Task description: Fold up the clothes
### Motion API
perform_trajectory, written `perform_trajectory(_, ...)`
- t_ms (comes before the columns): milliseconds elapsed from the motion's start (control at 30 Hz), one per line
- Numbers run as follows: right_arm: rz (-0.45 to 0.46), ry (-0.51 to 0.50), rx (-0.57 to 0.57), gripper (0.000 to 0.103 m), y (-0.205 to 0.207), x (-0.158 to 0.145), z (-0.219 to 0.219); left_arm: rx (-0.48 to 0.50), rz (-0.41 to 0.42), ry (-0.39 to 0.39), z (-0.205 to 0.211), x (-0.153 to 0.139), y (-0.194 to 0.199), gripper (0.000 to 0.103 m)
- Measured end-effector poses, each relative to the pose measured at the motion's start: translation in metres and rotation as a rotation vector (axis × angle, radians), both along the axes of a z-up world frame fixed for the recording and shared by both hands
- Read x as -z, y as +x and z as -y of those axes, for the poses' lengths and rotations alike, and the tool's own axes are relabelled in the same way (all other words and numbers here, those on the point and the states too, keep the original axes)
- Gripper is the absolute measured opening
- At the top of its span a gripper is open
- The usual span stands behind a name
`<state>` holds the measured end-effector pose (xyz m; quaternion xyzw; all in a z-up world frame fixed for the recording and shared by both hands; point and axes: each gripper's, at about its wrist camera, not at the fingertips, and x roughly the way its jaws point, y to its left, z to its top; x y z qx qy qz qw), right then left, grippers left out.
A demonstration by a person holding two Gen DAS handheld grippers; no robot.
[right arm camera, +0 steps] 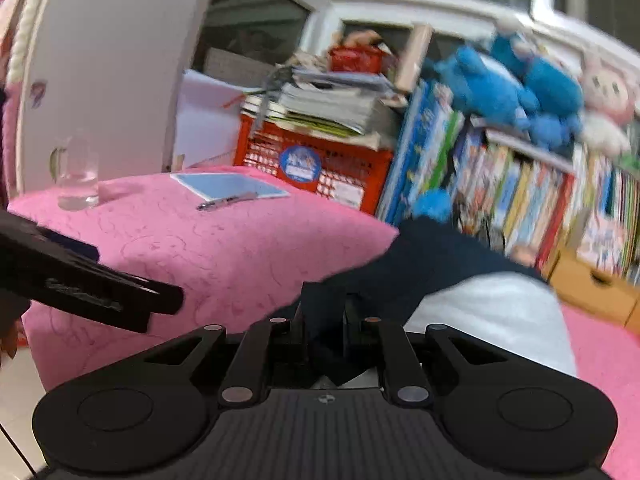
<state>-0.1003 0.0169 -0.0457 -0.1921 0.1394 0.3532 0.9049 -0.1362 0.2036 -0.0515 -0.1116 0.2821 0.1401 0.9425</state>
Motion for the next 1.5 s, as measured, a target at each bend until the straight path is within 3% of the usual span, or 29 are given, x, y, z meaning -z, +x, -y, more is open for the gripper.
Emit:
perform_trajectory(200, 0.027, -0.054, -0.033, 0.016, -0.001, 0.019, -0.025, -0.001, 0.001, 0.015, 0.003, -0.004, 0.0, 0.103)
perform_trajectory(267, 0.025, -0.037, -0.058, 0.021, -0.004, 0.015, -0.015, -0.003, 0.0, 0.019, 0.003, -0.006, 0.0, 0.103)
perform_trajectory(400, 0.025, -0.019, -0.075, 0.056, -0.007, 0.004, 0.022, 0.011, 0.015, 0.023, 0.006, -0.01, 0.001, 0.103)
perform_trajectory(500, 0.066, -0.074, -0.054, 0.061, -0.009, 0.006, 0.049, 0.045, 0.038, 0.011, 0.01, -0.016, 0.002, 0.103)
perform_trajectory(600, 0.078, -0.129, -0.045, 0.055, -0.007, 0.015, 0.055, 0.078, 0.061, -0.001, 0.015, -0.022, 0.003, 0.103)
perform_trajectory(700, 0.09, -0.131, -0.054, 0.019, -0.006, 0.02, 0.046, 0.126, 0.088, -0.033, 0.02, -0.028, 0.003, 0.103)
perform_trajectory(733, 0.094, -0.132, -0.058, 0.016, -0.006, 0.022, 0.043, 0.148, 0.097, -0.055, 0.021, -0.03, 0.002, 0.103)
perform_trajectory(833, 0.111, -0.138, -0.072, 0.014, -0.007, 0.026, 0.034, 0.223, 0.138, -0.125, 0.024, -0.036, 0.001, 0.103)
perform_trajectory(900, 0.132, -0.149, -0.091, 0.014, -0.011, 0.028, 0.029, 0.262, 0.153, -0.13, 0.03, -0.038, 0.004, 0.103)
perform_trajectory(1000, 0.157, -0.165, -0.113, 0.014, -0.017, 0.031, 0.025, 0.256, 0.11, -0.077, 0.037, -0.031, 0.026, 0.103)
perform_trajectory(1167, 0.142, -0.172, -0.14, 0.014, -0.019, 0.035, 0.029, 0.174, -0.042, 0.074, 0.052, -0.004, 0.065, 0.103)
perform_trajectory(1500, 0.1, -0.174, -0.169, 0.014, -0.016, 0.036, 0.021, 0.157, -0.057, 0.166, 0.048, 0.008, 0.051, 0.103)
